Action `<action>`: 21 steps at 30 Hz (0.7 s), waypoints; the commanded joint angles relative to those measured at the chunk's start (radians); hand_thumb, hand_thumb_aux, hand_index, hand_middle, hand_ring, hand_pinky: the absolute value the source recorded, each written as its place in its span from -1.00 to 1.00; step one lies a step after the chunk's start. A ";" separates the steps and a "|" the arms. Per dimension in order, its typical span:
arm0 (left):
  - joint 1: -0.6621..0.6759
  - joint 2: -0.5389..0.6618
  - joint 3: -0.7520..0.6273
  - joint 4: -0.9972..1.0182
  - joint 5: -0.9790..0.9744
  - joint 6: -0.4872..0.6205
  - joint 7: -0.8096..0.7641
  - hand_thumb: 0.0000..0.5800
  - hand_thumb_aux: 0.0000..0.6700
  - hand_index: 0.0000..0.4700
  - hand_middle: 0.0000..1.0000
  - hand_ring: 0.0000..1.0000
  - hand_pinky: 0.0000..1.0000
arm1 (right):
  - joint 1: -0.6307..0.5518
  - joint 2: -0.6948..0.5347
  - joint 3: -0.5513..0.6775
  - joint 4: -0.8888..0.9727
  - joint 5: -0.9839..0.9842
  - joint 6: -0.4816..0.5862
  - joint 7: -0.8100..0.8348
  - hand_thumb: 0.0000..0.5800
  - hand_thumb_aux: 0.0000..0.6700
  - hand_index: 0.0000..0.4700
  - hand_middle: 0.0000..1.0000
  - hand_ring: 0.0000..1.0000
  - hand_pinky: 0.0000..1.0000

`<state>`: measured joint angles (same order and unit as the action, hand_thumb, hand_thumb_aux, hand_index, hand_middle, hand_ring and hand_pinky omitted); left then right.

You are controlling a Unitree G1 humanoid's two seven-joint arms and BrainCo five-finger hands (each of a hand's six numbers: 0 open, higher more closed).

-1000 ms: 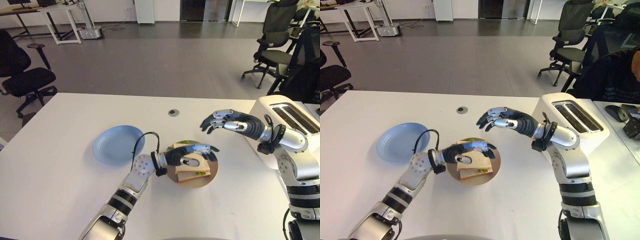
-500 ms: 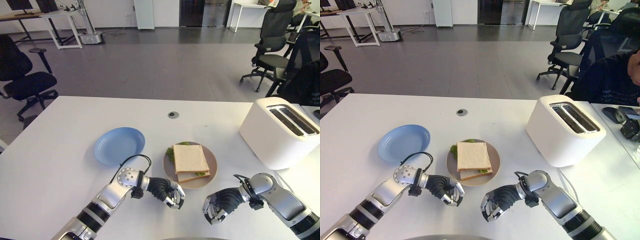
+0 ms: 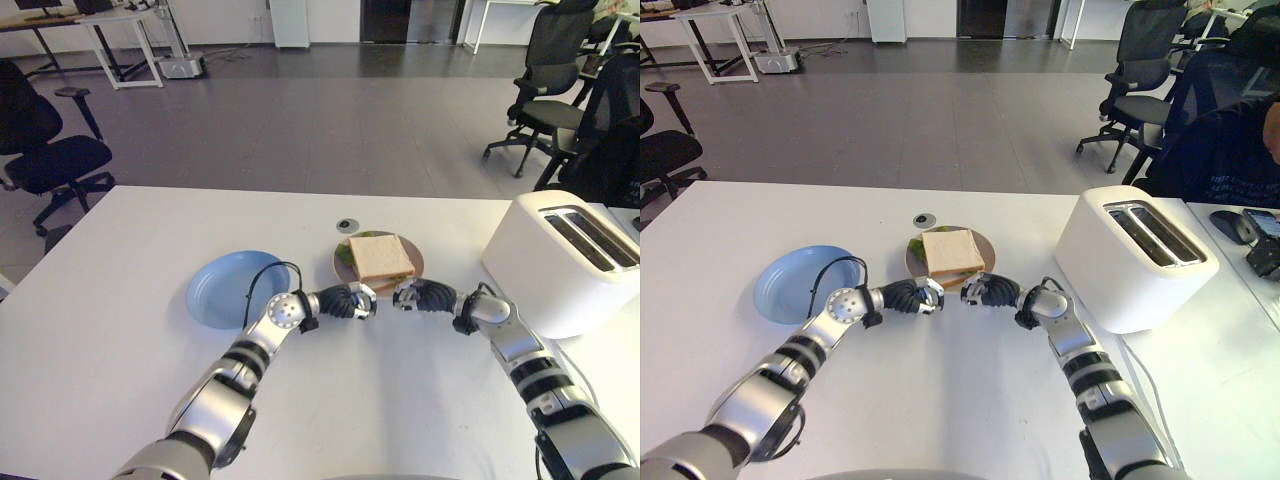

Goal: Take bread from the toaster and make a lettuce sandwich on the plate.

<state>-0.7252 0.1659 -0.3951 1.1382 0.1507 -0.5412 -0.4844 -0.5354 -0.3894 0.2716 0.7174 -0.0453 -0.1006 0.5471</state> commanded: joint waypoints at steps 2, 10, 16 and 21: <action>-0.110 -0.051 0.075 0.146 0.014 0.020 0.070 1.00 1.00 1.00 1.00 1.00 1.00 | -0.119 0.044 -0.019 0.162 -0.055 -0.078 -0.069 1.00 1.00 1.00 1.00 1.00 1.00; 0.095 -0.020 0.271 -0.420 -0.334 -0.029 -0.183 -1.00 -1.00 -1.00 0.22 0.22 0.22 | 0.252 0.046 -0.218 -0.727 0.252 0.109 -0.049 -1.00 -1.00 -1.00 -1.00 -1.00 -1.00; 0.343 -0.047 0.360 -0.894 -0.413 0.199 0.034 -1.00 -1.00 -1.00 -1.00 -1.00 -1.00 | 0.283 0.188 -0.246 -0.881 0.179 0.058 -0.273 -1.00 -1.00 -1.00 -1.00 -1.00 -1.00; 0.443 -0.102 0.385 -0.972 -0.372 0.157 0.145 -1.00 -1.00 -1.00 -1.00 -1.00 -1.00 | 0.263 0.246 -0.249 -0.892 0.092 -0.009 -0.396 -1.00 -1.00 -1.00 -1.00 -1.00 -1.00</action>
<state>-0.3153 0.0803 -0.0205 0.1950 -0.2450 -0.3819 -0.3728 -0.2525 -0.1671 0.0187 -0.1843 0.0693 -0.0935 0.1759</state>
